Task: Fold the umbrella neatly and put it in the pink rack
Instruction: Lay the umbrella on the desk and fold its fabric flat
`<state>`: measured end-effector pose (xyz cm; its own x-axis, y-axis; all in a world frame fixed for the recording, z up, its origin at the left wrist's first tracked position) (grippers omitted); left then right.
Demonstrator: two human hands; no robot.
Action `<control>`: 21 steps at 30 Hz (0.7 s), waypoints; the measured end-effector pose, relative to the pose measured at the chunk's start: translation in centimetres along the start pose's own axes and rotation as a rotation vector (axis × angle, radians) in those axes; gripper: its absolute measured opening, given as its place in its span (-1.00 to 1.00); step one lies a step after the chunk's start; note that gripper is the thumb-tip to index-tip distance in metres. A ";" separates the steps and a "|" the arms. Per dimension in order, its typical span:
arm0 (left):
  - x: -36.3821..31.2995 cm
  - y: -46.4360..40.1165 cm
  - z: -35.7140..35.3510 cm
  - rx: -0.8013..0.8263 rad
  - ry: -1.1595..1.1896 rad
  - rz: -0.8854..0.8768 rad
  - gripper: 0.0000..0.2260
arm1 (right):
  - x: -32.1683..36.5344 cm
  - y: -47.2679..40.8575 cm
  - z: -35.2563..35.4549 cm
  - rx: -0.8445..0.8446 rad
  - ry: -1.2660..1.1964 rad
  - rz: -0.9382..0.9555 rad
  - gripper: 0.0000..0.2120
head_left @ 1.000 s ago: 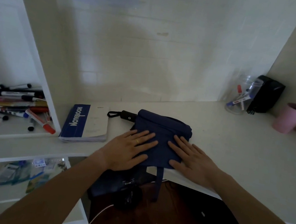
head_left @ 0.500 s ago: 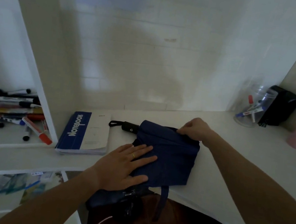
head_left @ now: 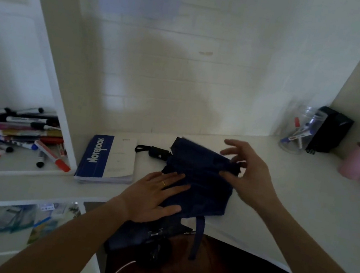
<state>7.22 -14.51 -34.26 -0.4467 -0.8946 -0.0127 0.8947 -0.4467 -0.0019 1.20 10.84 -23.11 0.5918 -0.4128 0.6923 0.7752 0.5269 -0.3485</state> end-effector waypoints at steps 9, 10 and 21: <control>-0.5 -0.2 1.0 0.015 0.170 0.012 -0.36 | -2.3 6.8 -6.0 -0.011 0.610 0.195 -0.80; -0.7 0.0 1.2 -0.046 0.210 0.003 -0.35 | -2.5 7.0 -6.4 -0.011 0.606 0.195 -0.80; -3.5 0.4 2.2 -0.324 0.955 0.502 -0.53 | -3.3 7.2 -6.9 -0.007 0.561 0.199 -0.78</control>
<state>9.11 -11.54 -32.00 0.0255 -0.5342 -0.8450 0.9932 0.1096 -0.0394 6.32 10.85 -32.21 0.7507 -0.6372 0.1742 0.6378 0.6304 -0.4425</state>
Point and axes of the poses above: each hand's wrist, its own y-axis away from the middle knuckle, its own z-axis out of the back of the hand, x = y × z, the point moved 2 cm from there along -y, towards the middle knuckle, and after that the axes turned 11 degrees about x, right-handed, at the moved point
